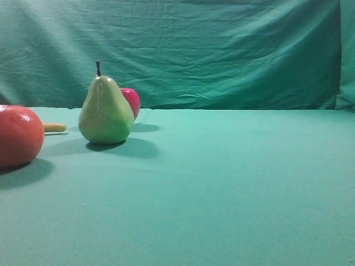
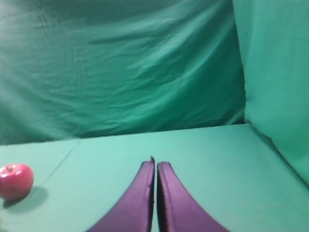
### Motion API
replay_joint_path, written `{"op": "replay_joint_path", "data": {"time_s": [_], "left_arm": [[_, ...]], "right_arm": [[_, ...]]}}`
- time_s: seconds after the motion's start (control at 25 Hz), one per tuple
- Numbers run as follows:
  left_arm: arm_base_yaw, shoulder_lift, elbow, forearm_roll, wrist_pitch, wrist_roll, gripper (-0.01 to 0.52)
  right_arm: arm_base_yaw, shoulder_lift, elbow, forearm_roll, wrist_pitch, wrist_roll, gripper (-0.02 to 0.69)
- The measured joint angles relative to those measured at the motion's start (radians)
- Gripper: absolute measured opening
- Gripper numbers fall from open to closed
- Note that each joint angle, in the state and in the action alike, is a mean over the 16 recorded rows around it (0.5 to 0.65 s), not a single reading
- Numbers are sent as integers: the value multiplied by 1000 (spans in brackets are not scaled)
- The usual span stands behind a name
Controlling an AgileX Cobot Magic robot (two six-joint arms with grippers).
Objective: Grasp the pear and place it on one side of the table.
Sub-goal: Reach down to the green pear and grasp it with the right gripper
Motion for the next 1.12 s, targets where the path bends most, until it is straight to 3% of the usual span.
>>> {"op": "replay_joint_path", "data": {"time_s": [0.36,0.68,0.84,1.12], "left_arm": [[0,0,0,0,0,0,0],[0,0,0,0,0,0,0],[0,0,0,0,0,0,0],[0,0,0,0,0,0,0]], "right_arm": [[122,445,-282,85,221,-244,0],[339,892,-521,168,235,-491,36],[455,1091,-645,183,196,-553,146],[591,1377,-857,188,138,-601,428]]}}
